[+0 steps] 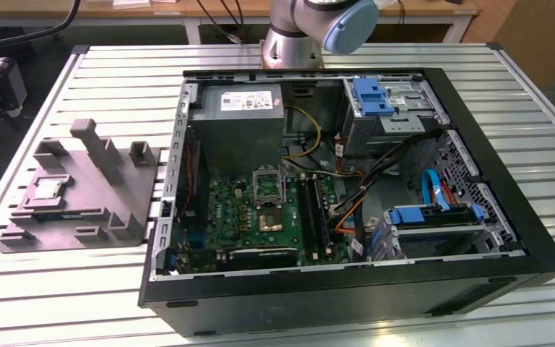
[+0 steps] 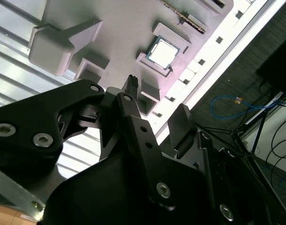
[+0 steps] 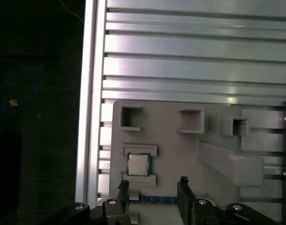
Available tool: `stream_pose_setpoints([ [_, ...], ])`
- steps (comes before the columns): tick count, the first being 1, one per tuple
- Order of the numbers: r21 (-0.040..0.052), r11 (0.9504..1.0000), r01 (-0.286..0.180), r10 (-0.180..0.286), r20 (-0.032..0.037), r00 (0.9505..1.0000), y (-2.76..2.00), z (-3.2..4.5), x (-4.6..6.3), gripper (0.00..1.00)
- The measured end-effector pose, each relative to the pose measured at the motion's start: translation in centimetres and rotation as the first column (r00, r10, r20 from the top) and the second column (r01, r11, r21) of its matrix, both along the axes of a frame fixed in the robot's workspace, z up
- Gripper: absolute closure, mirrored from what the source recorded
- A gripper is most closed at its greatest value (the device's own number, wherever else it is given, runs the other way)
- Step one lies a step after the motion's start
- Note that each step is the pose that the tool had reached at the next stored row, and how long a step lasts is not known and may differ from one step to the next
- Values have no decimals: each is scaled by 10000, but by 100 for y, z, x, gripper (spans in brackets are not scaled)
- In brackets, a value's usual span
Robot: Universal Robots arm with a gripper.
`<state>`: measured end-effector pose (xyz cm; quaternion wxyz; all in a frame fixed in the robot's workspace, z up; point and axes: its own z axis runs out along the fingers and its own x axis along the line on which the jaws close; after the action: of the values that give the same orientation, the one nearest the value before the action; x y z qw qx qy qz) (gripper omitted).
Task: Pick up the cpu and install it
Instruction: 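Pick up the cpu and move it towards the insertion slot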
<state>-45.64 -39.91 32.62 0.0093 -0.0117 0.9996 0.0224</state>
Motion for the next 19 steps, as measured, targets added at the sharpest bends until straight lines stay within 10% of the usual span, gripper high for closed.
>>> stream_pose_setpoints([
  [19,-44,10000,0,0,-6,10000,-29,-129,-1,47],
])
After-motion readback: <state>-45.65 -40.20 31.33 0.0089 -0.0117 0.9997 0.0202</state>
